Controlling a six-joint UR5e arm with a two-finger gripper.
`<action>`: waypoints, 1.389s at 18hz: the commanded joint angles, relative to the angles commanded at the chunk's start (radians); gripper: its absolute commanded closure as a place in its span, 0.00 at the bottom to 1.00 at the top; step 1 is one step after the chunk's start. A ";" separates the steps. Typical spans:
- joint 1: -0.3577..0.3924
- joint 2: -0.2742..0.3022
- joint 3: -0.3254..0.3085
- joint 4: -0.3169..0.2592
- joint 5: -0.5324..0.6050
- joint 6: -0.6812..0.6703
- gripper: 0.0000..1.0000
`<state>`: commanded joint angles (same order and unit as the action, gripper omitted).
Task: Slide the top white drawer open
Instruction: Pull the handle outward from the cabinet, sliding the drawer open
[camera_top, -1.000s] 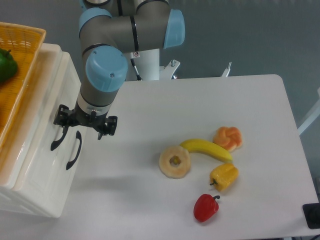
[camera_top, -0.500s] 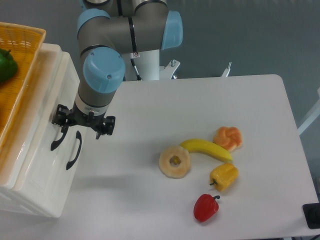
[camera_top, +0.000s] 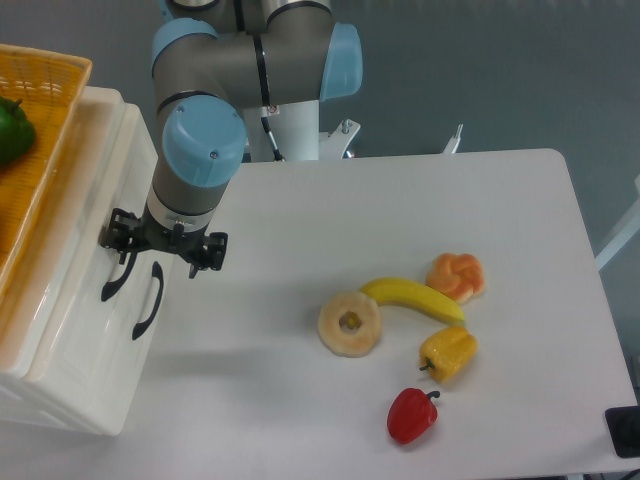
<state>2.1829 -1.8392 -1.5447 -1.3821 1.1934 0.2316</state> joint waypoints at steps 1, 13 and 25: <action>0.000 0.000 0.002 0.000 0.000 0.000 0.00; 0.000 -0.005 0.000 0.002 0.002 0.000 0.00; -0.002 -0.015 0.002 0.008 0.008 0.002 0.00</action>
<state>2.1813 -1.8546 -1.5432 -1.3744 1.2011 0.2332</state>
